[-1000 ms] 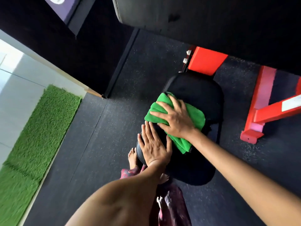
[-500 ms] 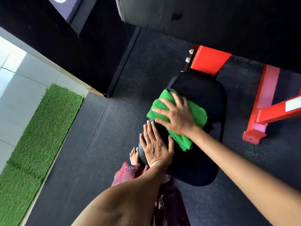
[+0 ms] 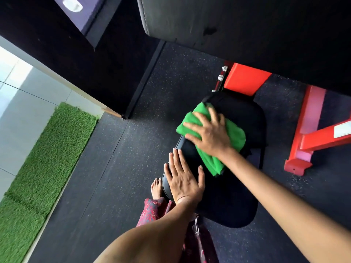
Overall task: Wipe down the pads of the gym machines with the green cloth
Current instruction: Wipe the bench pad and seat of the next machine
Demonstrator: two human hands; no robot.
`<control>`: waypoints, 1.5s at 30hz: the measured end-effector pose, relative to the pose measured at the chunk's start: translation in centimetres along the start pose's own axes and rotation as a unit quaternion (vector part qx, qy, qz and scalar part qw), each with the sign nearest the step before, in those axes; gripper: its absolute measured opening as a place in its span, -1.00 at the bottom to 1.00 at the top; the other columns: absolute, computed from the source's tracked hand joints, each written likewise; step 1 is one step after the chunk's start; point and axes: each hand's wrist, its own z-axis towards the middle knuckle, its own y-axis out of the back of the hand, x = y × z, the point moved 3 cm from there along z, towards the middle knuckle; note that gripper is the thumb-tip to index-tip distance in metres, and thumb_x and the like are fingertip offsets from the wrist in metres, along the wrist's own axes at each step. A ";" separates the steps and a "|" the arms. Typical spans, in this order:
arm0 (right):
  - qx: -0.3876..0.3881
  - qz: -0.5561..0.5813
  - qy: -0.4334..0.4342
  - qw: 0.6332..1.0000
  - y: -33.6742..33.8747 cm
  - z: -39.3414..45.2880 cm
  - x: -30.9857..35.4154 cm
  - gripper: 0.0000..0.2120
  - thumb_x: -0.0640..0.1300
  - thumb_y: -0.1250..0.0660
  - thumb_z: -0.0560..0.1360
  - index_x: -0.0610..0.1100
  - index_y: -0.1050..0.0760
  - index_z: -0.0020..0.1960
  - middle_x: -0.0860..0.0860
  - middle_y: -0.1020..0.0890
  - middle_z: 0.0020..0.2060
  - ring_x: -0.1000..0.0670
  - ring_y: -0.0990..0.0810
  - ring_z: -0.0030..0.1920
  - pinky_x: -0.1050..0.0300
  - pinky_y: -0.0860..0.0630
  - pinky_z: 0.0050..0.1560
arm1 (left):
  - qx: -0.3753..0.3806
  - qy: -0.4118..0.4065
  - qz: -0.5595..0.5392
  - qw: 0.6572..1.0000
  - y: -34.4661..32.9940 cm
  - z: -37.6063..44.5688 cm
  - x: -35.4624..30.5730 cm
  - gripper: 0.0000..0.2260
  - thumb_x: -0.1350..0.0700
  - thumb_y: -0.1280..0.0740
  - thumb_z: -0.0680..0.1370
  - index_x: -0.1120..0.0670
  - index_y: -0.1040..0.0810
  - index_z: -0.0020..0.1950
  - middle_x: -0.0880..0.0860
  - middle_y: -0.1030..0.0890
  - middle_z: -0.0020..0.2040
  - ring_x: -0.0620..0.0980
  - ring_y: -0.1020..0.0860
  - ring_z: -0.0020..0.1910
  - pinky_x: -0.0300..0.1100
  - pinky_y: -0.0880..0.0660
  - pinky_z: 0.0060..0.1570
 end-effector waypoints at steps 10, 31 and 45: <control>0.003 0.001 -0.174 0.985 2.1 2.6 -9.1 -0.55 0.27 -0.17 0.51 0.22 -0.38 0.37 0.02 -0.36 0.42 -0.26 -0.25 0.38 -0.22 -0.26 0.23 | -0.001 -0.002 -0.004 1.000 0.0 0.0 0.0 -0.33 -0.15 -0.10 0.48 0.23 -0.17 0.47 0.20 -0.33 0.45 0.10 -0.21 0.43 0.04 -0.08 0.38; -0.027 0.007 -0.231 0.973 1.4 -2.2 -4.0 -0.60 0.04 -0.38 0.47 0.11 -0.49 0.30 -0.08 -0.45 0.34 -0.35 -0.33 0.33 -0.37 -0.31 0.15 | 0.005 -0.001 0.007 1.000 -0.1 0.0 0.0 -0.33 -0.15 -0.09 0.48 0.23 -0.17 0.47 0.21 -0.33 0.45 0.10 -0.21 0.43 0.04 -0.07 0.39; -0.026 0.026 -0.165 0.986 1.1 -1.4 -3.4 -0.61 0.11 -0.29 0.49 0.18 -0.47 0.31 -0.02 -0.45 0.34 -0.31 -0.31 0.34 -0.31 -0.29 0.22 | -0.012 -0.010 0.012 1.000 -0.1 0.0 0.1 -0.34 -0.14 -0.09 0.49 0.25 -0.17 0.46 0.22 -0.32 0.45 0.10 -0.19 0.43 0.03 -0.06 0.39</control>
